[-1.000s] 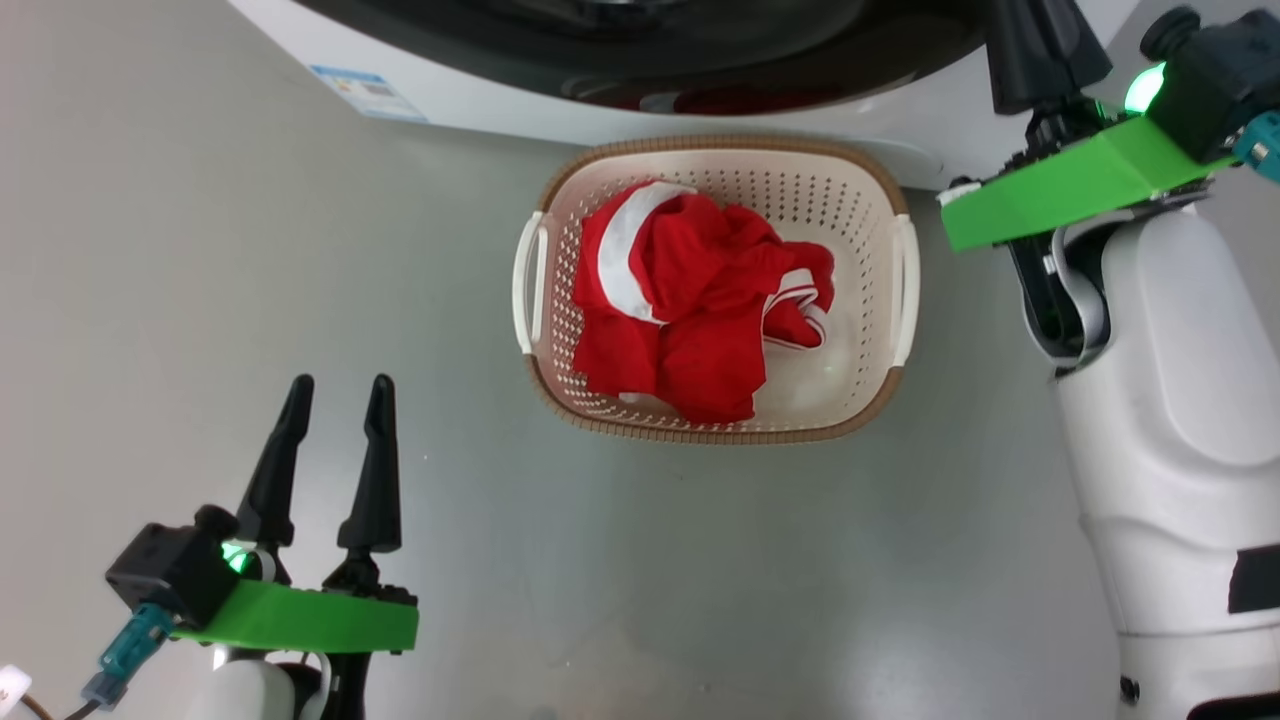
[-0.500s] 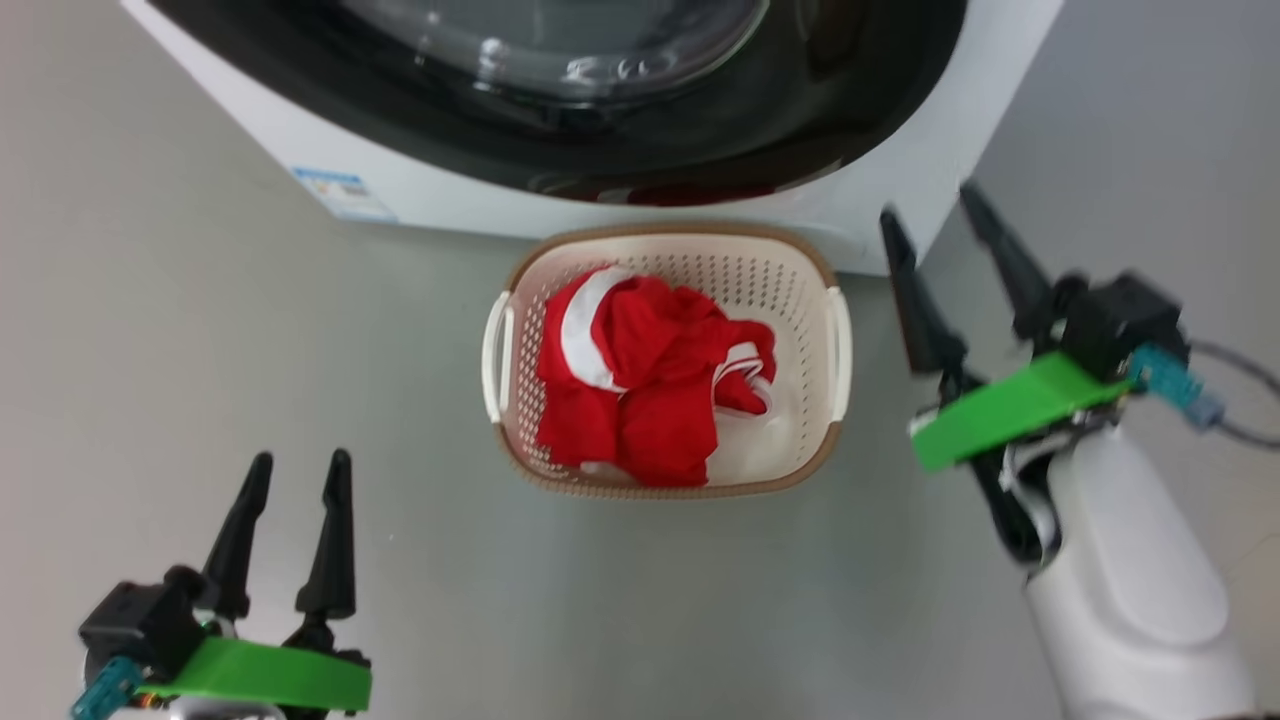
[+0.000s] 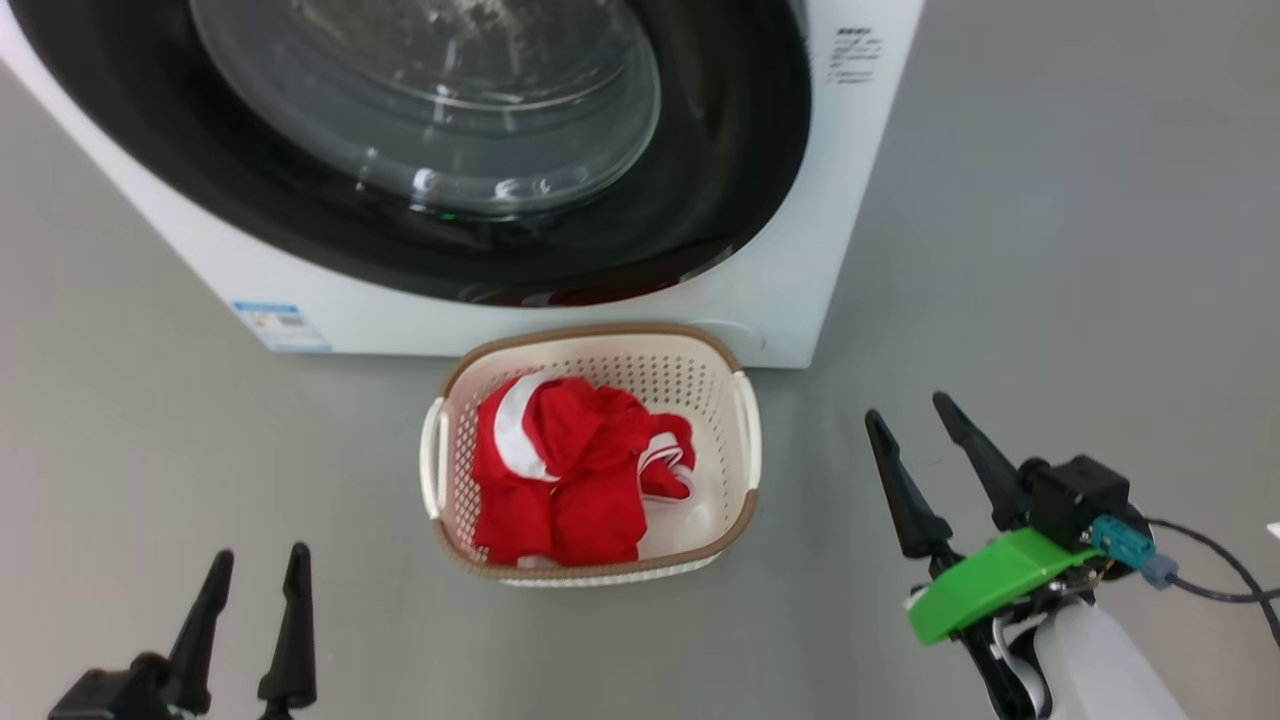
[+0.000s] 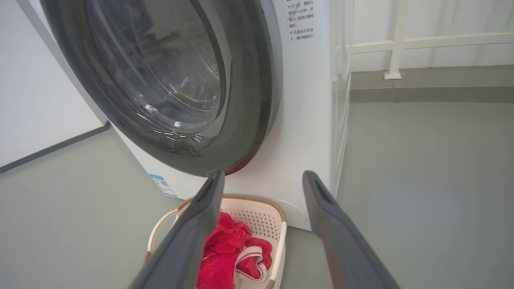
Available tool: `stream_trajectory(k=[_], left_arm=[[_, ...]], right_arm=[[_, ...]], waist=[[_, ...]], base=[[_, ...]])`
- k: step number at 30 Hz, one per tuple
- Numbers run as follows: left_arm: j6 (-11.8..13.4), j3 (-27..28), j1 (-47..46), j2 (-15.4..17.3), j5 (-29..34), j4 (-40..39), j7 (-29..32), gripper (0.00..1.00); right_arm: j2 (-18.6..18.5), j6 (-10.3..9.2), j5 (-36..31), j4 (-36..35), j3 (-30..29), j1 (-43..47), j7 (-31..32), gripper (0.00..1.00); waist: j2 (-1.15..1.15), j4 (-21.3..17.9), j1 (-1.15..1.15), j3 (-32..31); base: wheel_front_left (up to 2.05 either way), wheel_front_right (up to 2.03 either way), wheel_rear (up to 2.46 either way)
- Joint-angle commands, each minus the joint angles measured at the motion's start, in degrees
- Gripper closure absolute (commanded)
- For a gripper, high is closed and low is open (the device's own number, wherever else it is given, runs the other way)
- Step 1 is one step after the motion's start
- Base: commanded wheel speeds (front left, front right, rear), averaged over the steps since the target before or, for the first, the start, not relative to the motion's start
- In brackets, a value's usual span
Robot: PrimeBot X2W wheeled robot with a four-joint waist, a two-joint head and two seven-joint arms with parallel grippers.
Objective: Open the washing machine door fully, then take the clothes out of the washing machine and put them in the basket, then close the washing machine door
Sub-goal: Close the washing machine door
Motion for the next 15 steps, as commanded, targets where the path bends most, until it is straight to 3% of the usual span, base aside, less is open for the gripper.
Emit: stream_trajectory(k=[1,15], left_arm=[[-0.2,2.3,0.3,1.7,0.2,-0.8,-0.5,0.00],[-0.2,4.3,4.8,1.9,0.5,-1.3,-0.5,0.00]], right_arm=[[0.1,-0.08,0.8,-1.6,1.4,1.3,-0.3,0.00],[-1.4,-0.08,1.7,-3.0,0.9,8.4,-0.3,0.00]], waist=[[0.00,-2.4,0.00,-2.7],[0.00,-5.7,0.00,-7.7]], base=[[0.00,0.00,0.00],[0.00,0.00,0.00]])
